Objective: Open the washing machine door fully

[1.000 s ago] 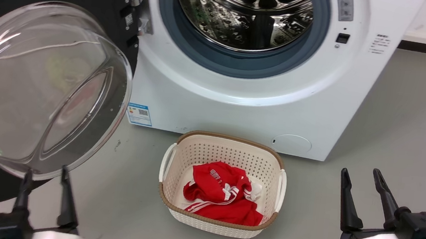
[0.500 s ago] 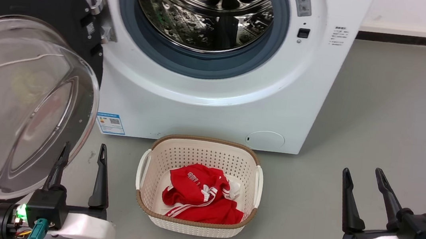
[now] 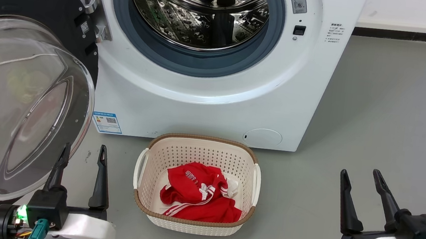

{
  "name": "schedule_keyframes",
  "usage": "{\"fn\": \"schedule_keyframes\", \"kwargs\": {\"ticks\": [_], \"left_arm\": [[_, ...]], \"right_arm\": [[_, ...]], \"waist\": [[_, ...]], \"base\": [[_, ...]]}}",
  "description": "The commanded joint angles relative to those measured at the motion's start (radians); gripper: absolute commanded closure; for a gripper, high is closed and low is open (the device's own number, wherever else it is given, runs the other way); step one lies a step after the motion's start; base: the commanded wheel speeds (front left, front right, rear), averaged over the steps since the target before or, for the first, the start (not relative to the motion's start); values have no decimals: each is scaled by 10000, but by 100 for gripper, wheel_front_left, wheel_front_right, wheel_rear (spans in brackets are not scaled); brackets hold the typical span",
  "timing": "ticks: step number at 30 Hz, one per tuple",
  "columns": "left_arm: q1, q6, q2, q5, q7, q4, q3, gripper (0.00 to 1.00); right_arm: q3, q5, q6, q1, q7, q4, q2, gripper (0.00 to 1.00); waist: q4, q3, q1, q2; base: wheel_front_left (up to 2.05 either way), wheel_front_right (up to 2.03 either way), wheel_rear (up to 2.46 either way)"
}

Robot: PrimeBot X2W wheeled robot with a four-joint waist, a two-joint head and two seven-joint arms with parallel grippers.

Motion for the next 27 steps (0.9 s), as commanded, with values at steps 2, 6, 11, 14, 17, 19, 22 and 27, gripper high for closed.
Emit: {"fn": "schedule_keyframes", "kwargs": {"ticks": [2,6,11,14,17,19,22,27], "left_arm": [[6,16,10,-48,-23,20,-8,0],[24,-17,8,-75,-23,16,21,0],[49,-35,-54,-242,79,353,72,100],[-79,-101,-56,-894,309,512,179,100],[-137,-185,-59,-1762,512,596,211,100],[-154,-226,-60,-2179,592,623,213,100],[-171,-266,-61,-2585,672,652,216,100],[-229,-360,-64,-3544,869,734,235,100]], "right_arm": [[8,82,-7,-11,-20,-17,12,0],[11,115,-7,-7,-48,29,12,0],[38,232,0,110,8,269,2,100],[31,931,0,94,104,286,-25,100],[13,1824,0,15,247,378,-86,100],[8,2244,-1,-24,314,422,-110,100],[2,2653,-1,-60,376,463,-131,100],[-17,3620,-1,-139,531,550,-174,100]], "waist": [[5,16,0,0],[-8,19,0,0],[-9,17,0,0],[-5,6,0,0],[0,-9,0,0],[2,-16,0,0],[5,-23,0,0],[10,-41,0,0]], "base": [[0,0,0],[0,0,0],[0,0,0],[0,0,0],[0,0,0],[0,0,0],[0,0,0],[0,0,0]]}}
